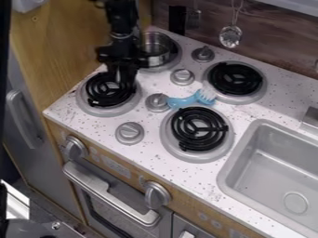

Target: Move the sushi to the lower left burner

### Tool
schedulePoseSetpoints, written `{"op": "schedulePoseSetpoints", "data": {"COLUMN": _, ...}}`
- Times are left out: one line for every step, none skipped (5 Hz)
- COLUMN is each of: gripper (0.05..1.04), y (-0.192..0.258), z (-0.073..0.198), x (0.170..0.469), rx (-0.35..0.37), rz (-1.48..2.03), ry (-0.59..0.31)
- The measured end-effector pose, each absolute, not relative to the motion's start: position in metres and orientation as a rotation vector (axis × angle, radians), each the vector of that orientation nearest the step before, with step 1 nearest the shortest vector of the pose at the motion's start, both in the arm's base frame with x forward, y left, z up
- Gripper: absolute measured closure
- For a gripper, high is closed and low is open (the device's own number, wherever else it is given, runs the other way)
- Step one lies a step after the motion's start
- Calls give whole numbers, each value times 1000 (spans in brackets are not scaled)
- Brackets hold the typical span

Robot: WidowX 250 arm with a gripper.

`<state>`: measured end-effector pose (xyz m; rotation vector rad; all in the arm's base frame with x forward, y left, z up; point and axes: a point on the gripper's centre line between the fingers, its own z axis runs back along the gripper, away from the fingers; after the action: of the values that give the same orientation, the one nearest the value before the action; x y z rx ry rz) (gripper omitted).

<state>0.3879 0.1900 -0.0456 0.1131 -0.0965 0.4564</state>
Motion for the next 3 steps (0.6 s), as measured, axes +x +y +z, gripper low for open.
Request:
{"op": "schedulePoseSetpoints", "data": {"gripper": 576, "y": 201, "z": -51, "x": 383, "rx": 135, "rz": 461, "ry": -83}}
{"op": "schedulePoseSetpoints", "data": {"gripper": 501, "y": 208, "z": -52, "x": 378, "rx": 127, "rz": 485, "ry": -76}}
{"op": "schedulePoseSetpoints", "data": {"gripper": 190, "y": 195, "z": -63, "x": 361, "rx": 72, "rz": 469, "ry": -6}}
